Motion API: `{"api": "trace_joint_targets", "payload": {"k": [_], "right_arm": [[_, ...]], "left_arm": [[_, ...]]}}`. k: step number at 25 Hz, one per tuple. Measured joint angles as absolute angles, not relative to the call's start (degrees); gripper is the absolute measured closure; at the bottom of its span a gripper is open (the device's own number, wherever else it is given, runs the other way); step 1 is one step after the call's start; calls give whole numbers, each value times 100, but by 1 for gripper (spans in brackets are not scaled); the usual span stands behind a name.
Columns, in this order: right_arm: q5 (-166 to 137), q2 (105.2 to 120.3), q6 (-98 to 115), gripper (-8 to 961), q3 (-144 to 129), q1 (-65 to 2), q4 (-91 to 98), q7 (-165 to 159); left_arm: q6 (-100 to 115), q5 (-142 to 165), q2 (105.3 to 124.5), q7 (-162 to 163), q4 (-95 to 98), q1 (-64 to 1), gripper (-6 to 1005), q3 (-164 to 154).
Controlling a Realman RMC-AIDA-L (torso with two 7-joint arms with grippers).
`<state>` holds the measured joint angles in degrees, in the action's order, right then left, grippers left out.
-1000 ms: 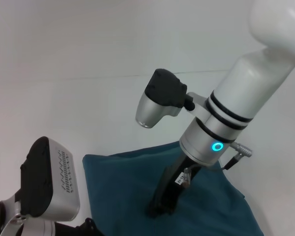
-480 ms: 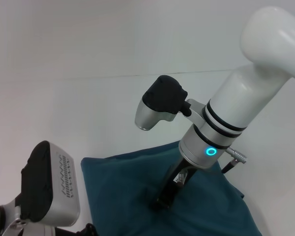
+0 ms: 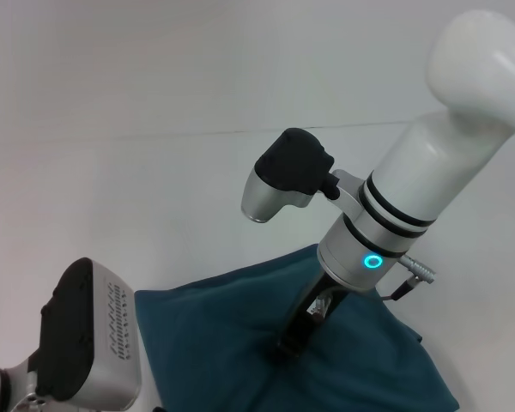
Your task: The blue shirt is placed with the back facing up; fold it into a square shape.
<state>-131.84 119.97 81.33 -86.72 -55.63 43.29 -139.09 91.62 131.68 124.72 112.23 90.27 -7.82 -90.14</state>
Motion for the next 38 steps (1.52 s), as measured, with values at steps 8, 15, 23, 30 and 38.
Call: {"api": "trace_joint_targets", "payload": {"k": [8, 15, 23, 30, 38], "right_arm": [[-13187, 11972, 8411, 948, -8341, -5490, 4534, -13833], [-13209, 11958, 8654, 947, -8265, -5312, 4973, -13844], [-13389, 11966, 8806, 946, -8199, -5326, 5001, -13872], [-13400, 11983, 9133, 945, -8061, -5363, 5153, -13827], [-13477, 11997, 8672, 944, -8075, -5394, 4763, -13797]], "left_arm": [[9365, 12779, 12471, 11310, 9028, -936, 983, -8828], [9722, 12371, 12438, 11559, 8915, -1215, 970, -8377], [10058, 12321, 12416, 11657, 8364, -1505, 711, -8211], [9864, 11726, 12435, 11647, 8207, -1582, 558, -7609], [8983, 11687, 12455, 11690, 7571, -1810, 469, -8463]]}}
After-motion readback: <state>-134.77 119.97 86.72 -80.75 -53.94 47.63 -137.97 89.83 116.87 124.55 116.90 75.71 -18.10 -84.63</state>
